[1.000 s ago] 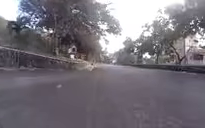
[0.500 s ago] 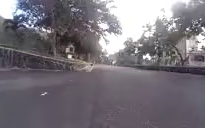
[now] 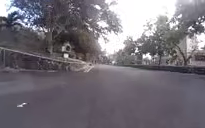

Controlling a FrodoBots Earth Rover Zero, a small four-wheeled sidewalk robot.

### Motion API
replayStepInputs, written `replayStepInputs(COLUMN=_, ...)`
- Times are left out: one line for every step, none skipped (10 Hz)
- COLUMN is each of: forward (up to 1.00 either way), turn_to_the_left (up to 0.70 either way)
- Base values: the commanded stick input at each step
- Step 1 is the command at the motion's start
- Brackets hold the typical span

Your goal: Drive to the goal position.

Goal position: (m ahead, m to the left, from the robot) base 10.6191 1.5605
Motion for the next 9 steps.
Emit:
replayStepInputs(forward=1.00, turn_to_the_left=0.00)
replayStepInputs(forward=1.00, turn_to_the_left=0.00)
replayStepInputs(forward=1.00, turn_to_the_left=0.00)
replayStepInputs(forward=1.00, turn_to_the_left=0.00)
replayStepInputs(forward=1.00, turn_to_the_left=0.00)
replayStepInputs(forward=1.00, turn_to_the_left=0.00)
replayStepInputs(forward=1.00, turn_to_the_left=0.00)
replayStepInputs(forward=1.00, turn_to_the_left=0.00)
replayStepInputs(forward=1.00, turn_to_the_left=0.00)
